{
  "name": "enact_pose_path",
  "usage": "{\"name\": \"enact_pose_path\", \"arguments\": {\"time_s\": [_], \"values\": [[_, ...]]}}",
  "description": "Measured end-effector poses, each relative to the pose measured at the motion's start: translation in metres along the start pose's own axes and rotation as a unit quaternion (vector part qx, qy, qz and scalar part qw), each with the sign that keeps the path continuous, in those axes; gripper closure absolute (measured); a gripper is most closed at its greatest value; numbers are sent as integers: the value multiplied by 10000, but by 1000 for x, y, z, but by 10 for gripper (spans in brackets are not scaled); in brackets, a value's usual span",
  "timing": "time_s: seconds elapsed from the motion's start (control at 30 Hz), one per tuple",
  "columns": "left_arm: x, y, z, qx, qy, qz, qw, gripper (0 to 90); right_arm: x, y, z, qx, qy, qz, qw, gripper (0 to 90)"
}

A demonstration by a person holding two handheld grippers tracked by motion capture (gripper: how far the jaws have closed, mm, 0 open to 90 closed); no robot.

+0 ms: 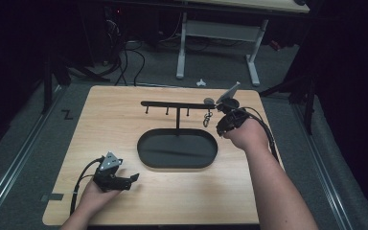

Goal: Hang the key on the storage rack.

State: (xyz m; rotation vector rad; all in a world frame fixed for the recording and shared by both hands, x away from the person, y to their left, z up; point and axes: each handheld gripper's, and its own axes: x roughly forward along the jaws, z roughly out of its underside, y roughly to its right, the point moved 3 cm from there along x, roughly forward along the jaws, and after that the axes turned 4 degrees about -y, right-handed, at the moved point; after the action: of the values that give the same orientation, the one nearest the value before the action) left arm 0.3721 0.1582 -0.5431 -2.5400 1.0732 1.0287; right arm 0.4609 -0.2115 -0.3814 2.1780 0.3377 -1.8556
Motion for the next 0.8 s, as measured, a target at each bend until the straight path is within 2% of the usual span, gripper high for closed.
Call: {"name": "enact_pose_path", "arguments": {"time_s": [0.17, 0.27, 0.37, 0.43, 0.5, 0.53, 0.6, 0.63, 0.73, 0.8], "values": [[3, 3, -3, 36, -11, 48, 10000, 119, 26, 0, 20, 54, 7, -37, 10000, 567], [5, 4, -5, 64, -4, 69, 10000, 119, 39, 0, 34, 100, 216, -55, 9997, 542], [7, 5, -8, 32, 33, 125, 9999, 119, 52, -2, 51, 164, 672, -176, 9974, 508], [8, 5, -9, 11, 47, 163, 9999, 119, 60, -3, 63, 214, 995, -231, 9945, 480], [9, 6, -10, 28, 61, 188, 9998, 119, 69, -4, 76, 181, 1280, -142, 9915, 459], [9, 7, -11, 26, 80, 197, 9998, 119, 74, -4, 83, 112, 1428, 12, 9897, 447], [10, 9, -12, 56, 109, 209, 9997, 118, 84, -6, 97, 17, 1734, 139, 9847, 433], [10, 9, -13, 67, 148, 193, 9997, 117, 90, -6, 105, 18, 1915, 121, 9814, 420], [10, 10, -13, 138, 213, 114, 9996, 109, 107, -6, 129, 252, 2387, -4, 9708, 399], [10, 10, -12, 195, 241, 49, 9995, 87, 116, -6, 144, 253, 2673, 3, 9633, 387]]}}
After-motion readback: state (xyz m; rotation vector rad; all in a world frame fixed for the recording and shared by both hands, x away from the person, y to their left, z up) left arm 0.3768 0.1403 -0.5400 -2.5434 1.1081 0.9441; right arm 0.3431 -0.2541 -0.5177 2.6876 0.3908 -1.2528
